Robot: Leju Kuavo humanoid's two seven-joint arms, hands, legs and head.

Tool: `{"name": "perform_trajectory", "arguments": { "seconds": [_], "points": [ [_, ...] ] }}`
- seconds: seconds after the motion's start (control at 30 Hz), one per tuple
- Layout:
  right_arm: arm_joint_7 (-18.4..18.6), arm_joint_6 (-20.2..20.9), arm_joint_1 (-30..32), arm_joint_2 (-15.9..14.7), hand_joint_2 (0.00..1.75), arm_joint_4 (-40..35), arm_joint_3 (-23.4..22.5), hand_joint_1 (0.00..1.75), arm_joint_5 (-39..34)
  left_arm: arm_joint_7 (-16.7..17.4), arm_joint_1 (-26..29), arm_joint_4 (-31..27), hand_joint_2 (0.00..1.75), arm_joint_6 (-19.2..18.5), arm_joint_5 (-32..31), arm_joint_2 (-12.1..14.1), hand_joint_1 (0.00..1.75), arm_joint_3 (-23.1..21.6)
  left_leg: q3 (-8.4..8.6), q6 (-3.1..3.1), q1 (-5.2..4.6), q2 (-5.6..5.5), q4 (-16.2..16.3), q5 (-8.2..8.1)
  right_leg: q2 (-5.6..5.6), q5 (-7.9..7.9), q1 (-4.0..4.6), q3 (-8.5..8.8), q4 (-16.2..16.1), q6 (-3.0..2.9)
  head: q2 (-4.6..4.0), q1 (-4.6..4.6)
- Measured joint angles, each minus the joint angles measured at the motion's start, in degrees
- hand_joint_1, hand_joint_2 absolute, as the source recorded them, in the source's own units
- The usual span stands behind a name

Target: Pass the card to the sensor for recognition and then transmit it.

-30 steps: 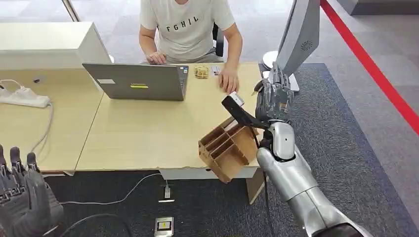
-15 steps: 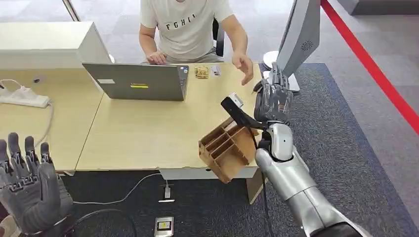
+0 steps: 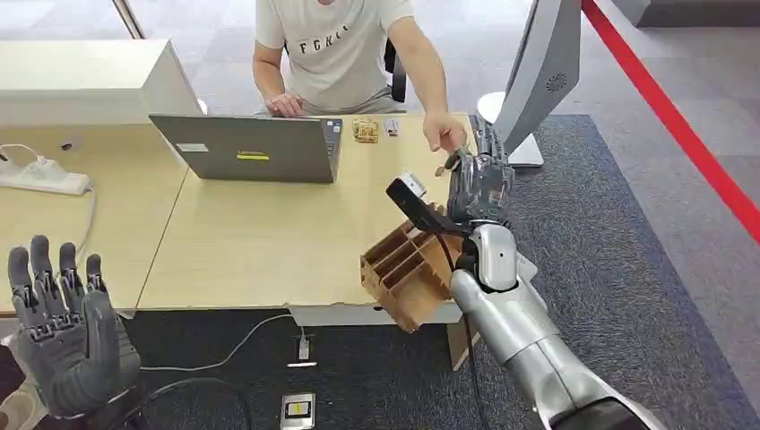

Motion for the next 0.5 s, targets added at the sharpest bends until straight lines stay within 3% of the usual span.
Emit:
{"name": "perform_trajectory", "arguments": {
  "seconds": [0.47, 0.5],
  "points": [
    [-1.88, -0.39, -1.18, 4.06, 1.75, 5.15, -0.02, 1.75, 2.23, -1.37, 2.11, 0.0, 1.75, 0.0, -1.25, -0.13, 0.0, -0.02, -0.03, 0.0, 0.0, 0.0, 0.0, 0.0, -0.01, -0.01, 0.0, 0.0, 0.0, 0.0, 0.0, 0.0],
    [-1.92, -0.39, -1.19, 4.22, 1.75, 5.35, -0.02, 0.91, 2.25, -1.38, 2.23, -0.04, 1.75, 0.0, -1.27, -0.15, 0.0, 0.02, -0.03, 0.0, 0.0, 0.0, 0.0, 0.0, -0.01, -0.01, 0.0, 0.0, 0.0, 0.0, 0.0, 0.0]
  ]
}}
